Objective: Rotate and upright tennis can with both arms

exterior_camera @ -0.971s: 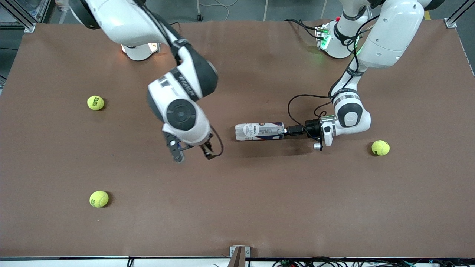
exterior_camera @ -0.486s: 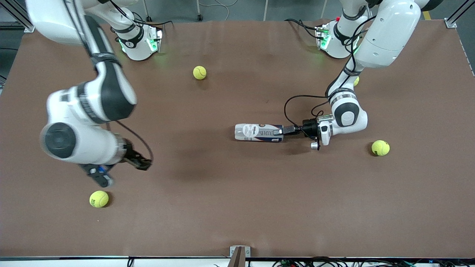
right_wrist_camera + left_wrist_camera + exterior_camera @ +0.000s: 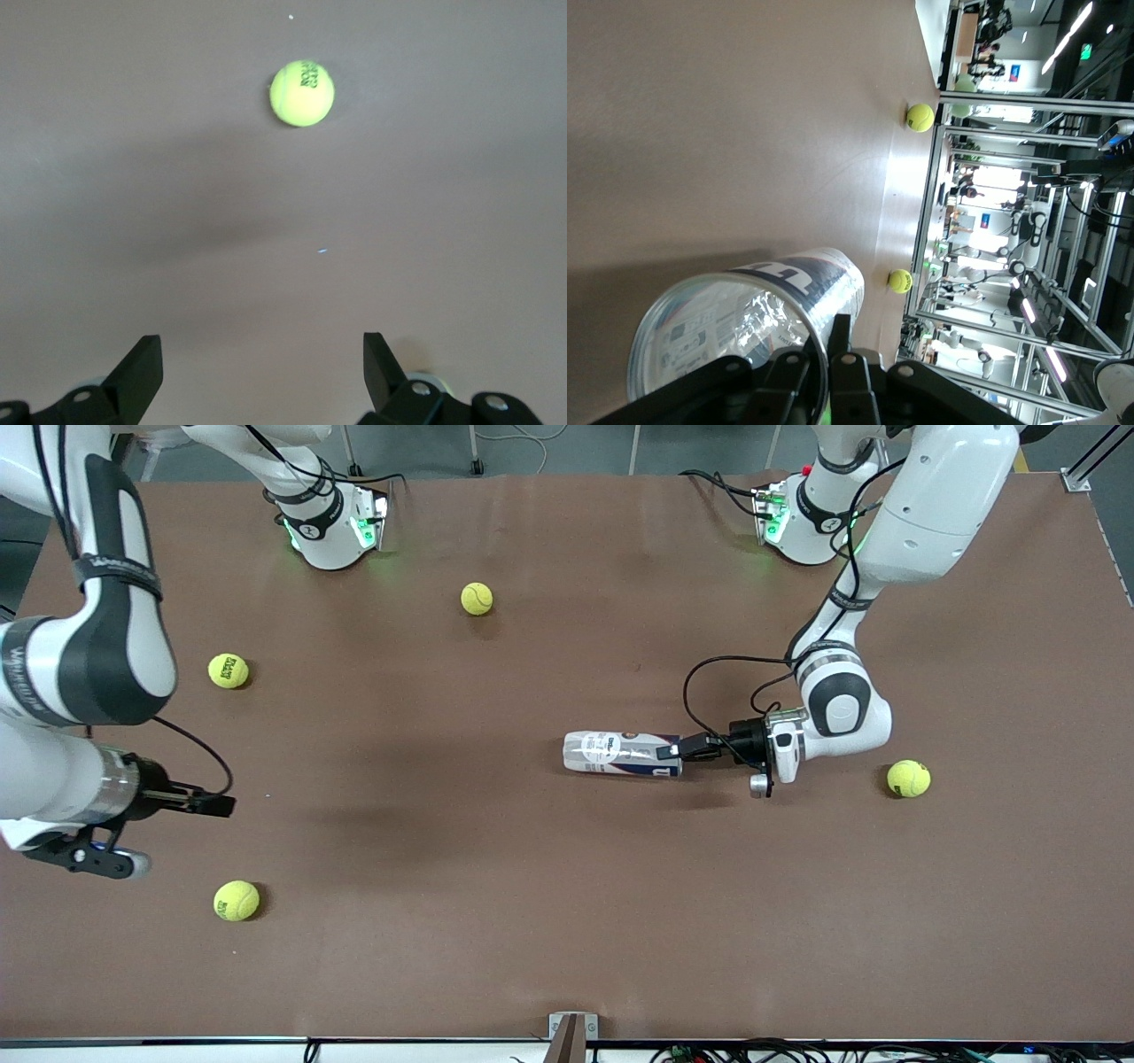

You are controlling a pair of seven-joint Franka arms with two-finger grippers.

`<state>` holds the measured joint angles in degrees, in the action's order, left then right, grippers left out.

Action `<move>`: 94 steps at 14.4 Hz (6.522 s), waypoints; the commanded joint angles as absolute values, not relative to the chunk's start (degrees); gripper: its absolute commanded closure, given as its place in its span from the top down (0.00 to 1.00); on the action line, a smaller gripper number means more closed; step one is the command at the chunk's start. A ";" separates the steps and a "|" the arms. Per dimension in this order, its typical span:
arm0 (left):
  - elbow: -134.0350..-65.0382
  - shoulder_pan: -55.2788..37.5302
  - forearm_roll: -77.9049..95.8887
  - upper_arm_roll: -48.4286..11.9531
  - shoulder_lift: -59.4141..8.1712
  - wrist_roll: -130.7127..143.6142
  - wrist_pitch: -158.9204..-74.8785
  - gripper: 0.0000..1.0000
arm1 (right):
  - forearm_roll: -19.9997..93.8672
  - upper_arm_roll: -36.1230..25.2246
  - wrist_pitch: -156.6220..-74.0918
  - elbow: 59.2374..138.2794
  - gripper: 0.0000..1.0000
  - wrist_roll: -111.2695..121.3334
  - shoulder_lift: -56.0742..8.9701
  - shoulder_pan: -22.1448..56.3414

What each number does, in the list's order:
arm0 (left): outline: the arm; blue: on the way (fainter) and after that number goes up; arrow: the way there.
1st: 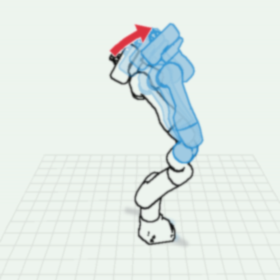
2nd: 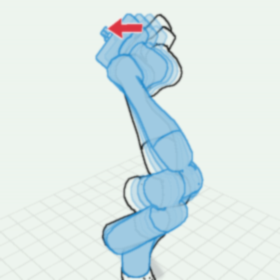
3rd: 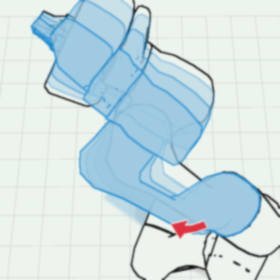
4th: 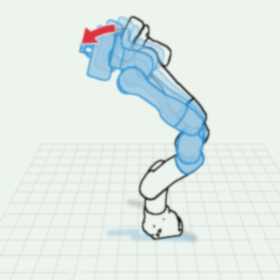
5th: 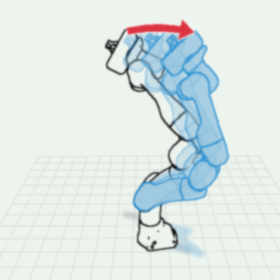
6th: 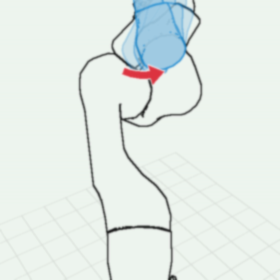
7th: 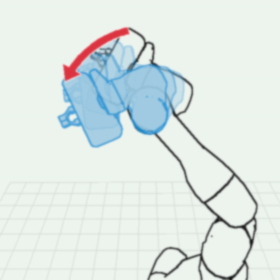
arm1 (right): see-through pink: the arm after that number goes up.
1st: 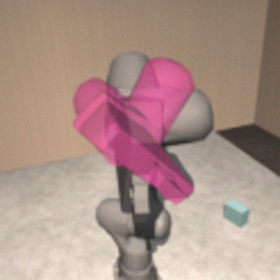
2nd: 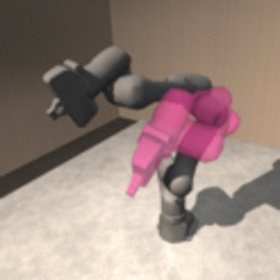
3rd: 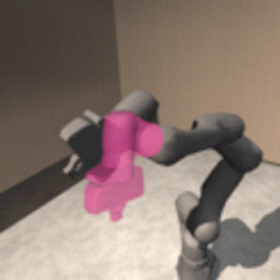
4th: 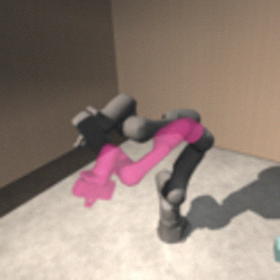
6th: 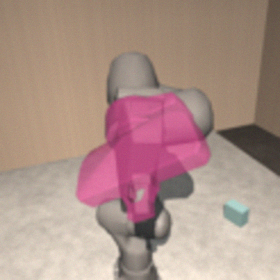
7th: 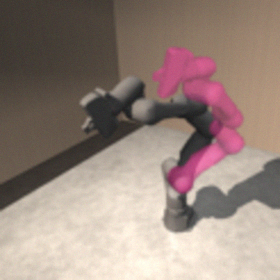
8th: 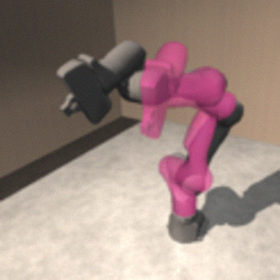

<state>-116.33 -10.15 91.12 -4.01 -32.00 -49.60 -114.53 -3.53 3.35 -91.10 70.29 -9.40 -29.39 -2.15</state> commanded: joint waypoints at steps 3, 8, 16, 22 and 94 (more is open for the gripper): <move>-109.79 -9.49 70.71 -4.04 -25.76 -26.59 -114.96 0.00 | -4.13 4.39 -90.97 72.69 1.00 0.94 -25.93 -7.73; -100.05 -12.30 49.98 -4.57 -23.29 0.28 -114.87 0.00 | -4.04 4.57 -90.88 70.24 1.00 4.92 -26.02 -9.58; -83.42 -28.71 12.70 -5.01 -25.22 45.92 -114.26 0.00 | -2.99 4.49 -88.95 68.03 1.00 4.22 -23.65 -9.58; -73.85 -43.83 -9.55 -3.61 -34.34 66.51 -109.78 0.00 | -2.90 4.92 -80.52 68.64 1.00 2.99 -18.82 -9.05; -91.05 -4.13 -1.23 1.67 4.04 1.85 -90.26 1.00 | 1.14 -3.43 -83.41 88.42 1.00 7.03 1.85 -0.97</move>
<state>-90.04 -3.42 -1.98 0.43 2.45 2.23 -90.89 0.39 -3.03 -82.84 88.30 6.44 2.06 -0.75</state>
